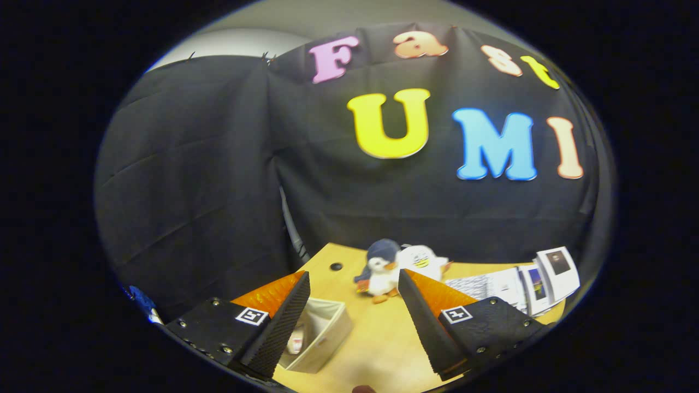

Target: Open the storage box then place both shoes into the box .Put the left shoe in first, then the right shoe, with the right side of both shoes facing outward in a uniform manner.

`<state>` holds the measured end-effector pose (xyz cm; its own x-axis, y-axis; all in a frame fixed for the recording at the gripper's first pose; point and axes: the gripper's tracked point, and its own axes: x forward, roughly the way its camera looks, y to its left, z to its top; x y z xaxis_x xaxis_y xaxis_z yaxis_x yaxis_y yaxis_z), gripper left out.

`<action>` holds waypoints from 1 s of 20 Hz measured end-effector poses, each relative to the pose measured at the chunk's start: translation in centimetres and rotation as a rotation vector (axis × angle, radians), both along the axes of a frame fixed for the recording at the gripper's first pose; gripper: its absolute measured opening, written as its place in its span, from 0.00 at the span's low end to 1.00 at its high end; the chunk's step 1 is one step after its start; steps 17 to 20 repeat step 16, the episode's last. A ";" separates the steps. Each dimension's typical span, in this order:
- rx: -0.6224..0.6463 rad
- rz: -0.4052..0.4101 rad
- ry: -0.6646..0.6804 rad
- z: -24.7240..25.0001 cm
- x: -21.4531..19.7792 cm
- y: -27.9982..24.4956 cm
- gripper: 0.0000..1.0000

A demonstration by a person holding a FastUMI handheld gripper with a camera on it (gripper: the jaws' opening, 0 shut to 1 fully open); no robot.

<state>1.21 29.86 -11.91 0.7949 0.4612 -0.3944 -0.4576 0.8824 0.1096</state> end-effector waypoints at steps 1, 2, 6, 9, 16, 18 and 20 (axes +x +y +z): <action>0.003 -0.064 -0.059 1.7 0.8 -2.6 0.99; 0.000 -0.129 -0.117 3.7 1.5 -5.6 0.99; -0.013 -0.302 -0.264 7.9 2.5 -13.6 0.99; -0.013 -0.355 -0.274 8.7 3.0 -16.5 0.99; -0.024 -0.385 -0.261 8.6 3.0 -18.9 0.99; -0.024 -0.385 -0.261 8.6 3.0 -18.9 0.99; -0.024 -0.385 -0.261 8.6 3.0 -18.9 0.99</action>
